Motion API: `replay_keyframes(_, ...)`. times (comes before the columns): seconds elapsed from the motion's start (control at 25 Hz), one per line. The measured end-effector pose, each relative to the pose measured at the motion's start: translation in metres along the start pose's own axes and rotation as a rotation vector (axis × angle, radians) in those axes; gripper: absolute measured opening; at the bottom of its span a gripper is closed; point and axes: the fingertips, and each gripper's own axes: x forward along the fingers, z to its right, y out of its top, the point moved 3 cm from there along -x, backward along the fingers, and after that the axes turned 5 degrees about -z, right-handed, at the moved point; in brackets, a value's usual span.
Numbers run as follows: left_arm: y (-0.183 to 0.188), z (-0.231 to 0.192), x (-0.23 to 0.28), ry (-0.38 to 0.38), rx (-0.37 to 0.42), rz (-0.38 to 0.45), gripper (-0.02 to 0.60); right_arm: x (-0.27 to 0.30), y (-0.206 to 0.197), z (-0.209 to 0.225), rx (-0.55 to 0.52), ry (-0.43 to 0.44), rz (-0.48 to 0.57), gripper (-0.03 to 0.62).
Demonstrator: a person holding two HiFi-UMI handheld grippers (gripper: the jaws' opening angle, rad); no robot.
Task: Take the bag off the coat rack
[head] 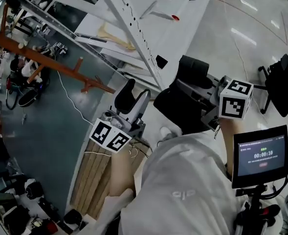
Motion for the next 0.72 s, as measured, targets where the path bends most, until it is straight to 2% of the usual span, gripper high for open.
replay_keyframes(0.12,-0.013,0.008,0.029,-0.050,0.024,-0.047,0.253,-0.031,-0.007,0.020,0.021,-0.076,0.038,0.062)
replay_keyframes(0.4,-0.023,0.031,0.080,-0.178,-0.020,-0.071,0.253,-0.088,-0.007,0.050,0.028,-0.206,0.118,0.061)
replay_keyframes(0.72,-0.031,0.036,0.116,-0.272,-0.063,-0.110,0.253,-0.117,0.005,0.069,0.041,-0.293,0.194,0.061)
